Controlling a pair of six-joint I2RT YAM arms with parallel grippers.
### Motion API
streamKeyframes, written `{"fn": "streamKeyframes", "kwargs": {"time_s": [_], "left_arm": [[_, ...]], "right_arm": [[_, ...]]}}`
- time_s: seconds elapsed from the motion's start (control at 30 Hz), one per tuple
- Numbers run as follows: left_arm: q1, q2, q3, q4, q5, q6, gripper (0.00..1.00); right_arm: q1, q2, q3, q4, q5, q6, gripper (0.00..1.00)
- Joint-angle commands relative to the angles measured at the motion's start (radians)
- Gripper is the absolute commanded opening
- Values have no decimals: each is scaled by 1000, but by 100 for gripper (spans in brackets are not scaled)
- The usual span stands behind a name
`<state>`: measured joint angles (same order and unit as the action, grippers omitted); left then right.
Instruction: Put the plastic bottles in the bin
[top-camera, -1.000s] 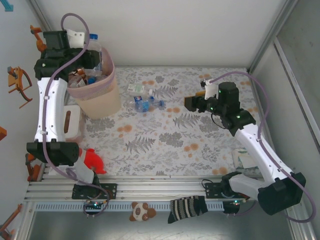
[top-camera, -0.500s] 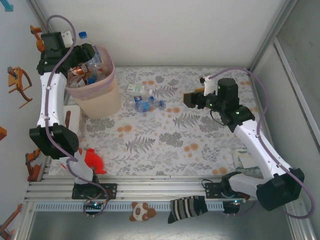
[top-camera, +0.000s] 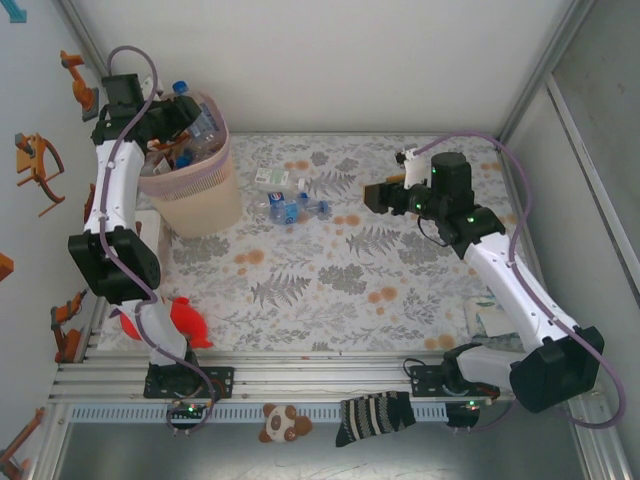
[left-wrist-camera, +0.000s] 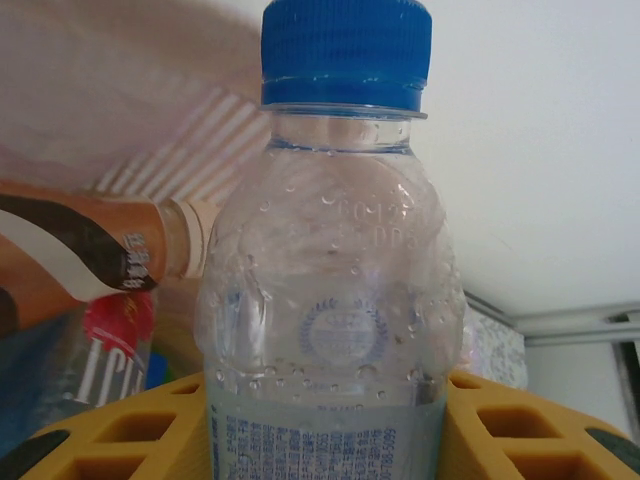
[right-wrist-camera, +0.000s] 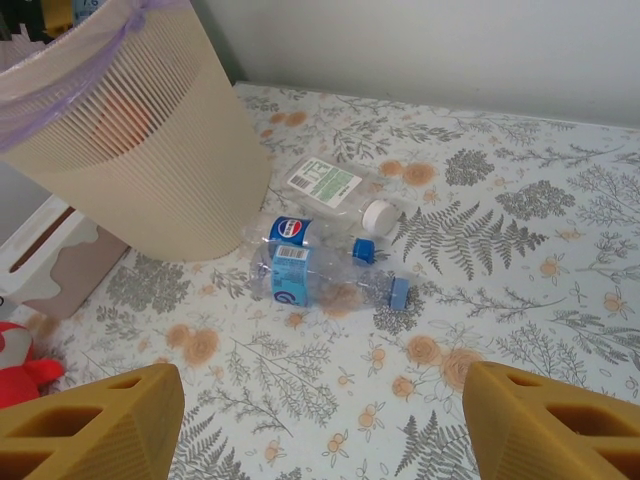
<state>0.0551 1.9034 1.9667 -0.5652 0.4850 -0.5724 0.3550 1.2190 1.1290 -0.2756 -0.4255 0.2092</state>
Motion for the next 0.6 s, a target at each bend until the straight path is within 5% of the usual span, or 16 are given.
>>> {"fn": "streamKeyframes", "kwargs": {"time_s": [0.0,0.37,0.57], "left_arm": [[9,18,-14,-28,110,-18,46],[19,91,-17,-122,203,20,49],[28,129,-8,-136,178,20,61]], "right_arm": [[6,-1,32,7,-11,-13,73],[7,18,38,12,-21,-13,73],[6,14,37,9,-22,-13,73]]}}
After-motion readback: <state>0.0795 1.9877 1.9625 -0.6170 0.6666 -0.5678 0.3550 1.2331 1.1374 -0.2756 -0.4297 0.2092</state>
